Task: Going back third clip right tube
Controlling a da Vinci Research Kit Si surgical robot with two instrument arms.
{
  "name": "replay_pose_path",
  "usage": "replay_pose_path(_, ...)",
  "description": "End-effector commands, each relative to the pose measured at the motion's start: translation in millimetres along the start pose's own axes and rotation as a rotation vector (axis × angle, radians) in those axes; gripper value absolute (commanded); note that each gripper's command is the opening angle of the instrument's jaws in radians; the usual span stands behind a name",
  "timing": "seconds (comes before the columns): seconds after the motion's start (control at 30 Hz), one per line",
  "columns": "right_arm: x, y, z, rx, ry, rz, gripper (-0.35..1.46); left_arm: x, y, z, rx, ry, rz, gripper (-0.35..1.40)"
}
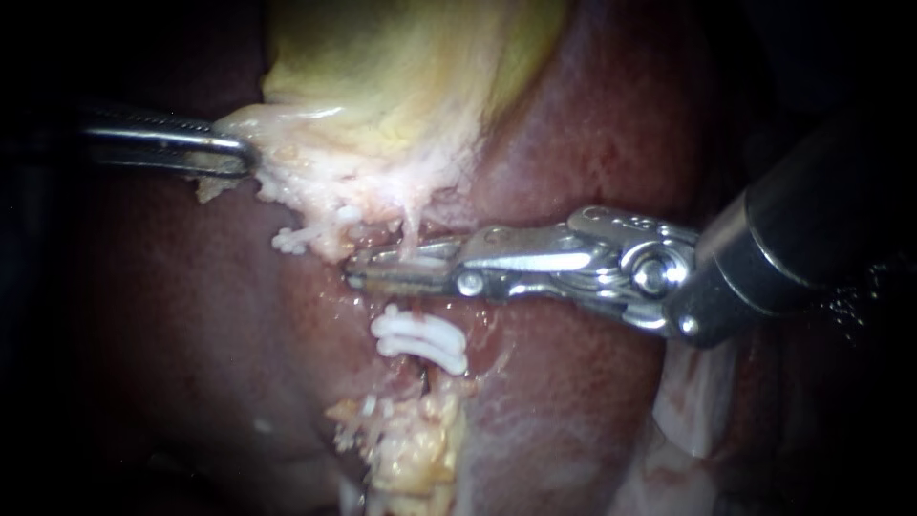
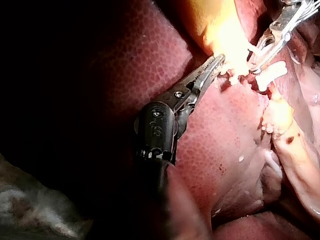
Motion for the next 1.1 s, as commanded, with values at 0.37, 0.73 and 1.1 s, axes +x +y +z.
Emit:
replay_pose_path(0.37,-2.3,3.5,2.4,0.033,0.019,-0.012,0.43,0.0,0.0,0.1,0.000,0.000,-0.006,-0.35)
replay_pose_path(0.73,-2.6,6.8,0.8,-0.026,0.056,-0.042,0.46,-0.2,0.1,0.1,0.001,0.000,-0.023,-0.35)
replay_pose_path(1.1,-4.6,5.2,-3.1,-0.004,0.043,-0.299,0.49,-0.3,0.1,0.0,0.001,-0.001,-0.028,-0.35)
